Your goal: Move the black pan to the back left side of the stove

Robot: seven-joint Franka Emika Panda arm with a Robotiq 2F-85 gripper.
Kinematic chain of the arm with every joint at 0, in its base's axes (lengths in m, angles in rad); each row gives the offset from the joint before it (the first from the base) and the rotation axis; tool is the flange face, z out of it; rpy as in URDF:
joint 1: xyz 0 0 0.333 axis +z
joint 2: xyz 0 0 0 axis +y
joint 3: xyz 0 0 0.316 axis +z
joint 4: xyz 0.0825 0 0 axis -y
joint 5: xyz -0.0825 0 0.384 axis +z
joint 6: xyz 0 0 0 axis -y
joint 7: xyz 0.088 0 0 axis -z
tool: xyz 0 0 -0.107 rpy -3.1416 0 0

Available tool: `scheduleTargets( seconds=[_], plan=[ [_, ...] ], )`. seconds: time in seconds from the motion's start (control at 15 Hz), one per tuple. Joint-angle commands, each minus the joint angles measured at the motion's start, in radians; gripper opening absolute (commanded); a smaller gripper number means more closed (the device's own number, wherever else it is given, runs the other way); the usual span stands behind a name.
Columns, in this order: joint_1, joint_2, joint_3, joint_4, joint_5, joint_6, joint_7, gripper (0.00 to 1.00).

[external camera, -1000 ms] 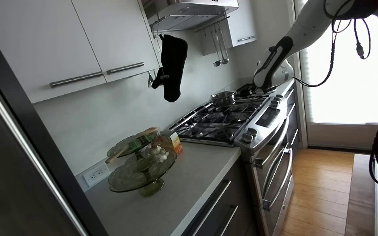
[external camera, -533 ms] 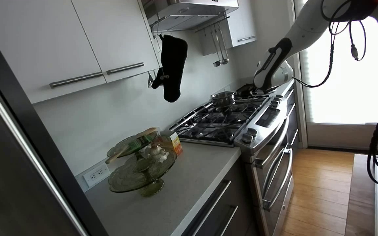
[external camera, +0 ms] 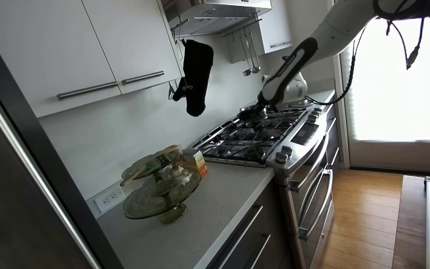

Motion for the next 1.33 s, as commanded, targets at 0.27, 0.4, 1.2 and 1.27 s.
scheduleTargets(
  seconds=[0.27, 0.4, 1.2, 1.27],
  plan=[
    [-0.004, 0.149, 0.012, 0.221, 0.019, -0.130, -0.071, 0.05],
    [0.060, 0.182, -0.092, 0.253, -0.088, -0.126, 0.066, 0.05],
    [0.419, 0.347, -0.400, 0.489, -0.311, -0.213, 0.598, 0.20],
    [0.426, 0.358, -0.405, 0.500, -0.312, -0.214, 0.605, 0.20]
  ],
)
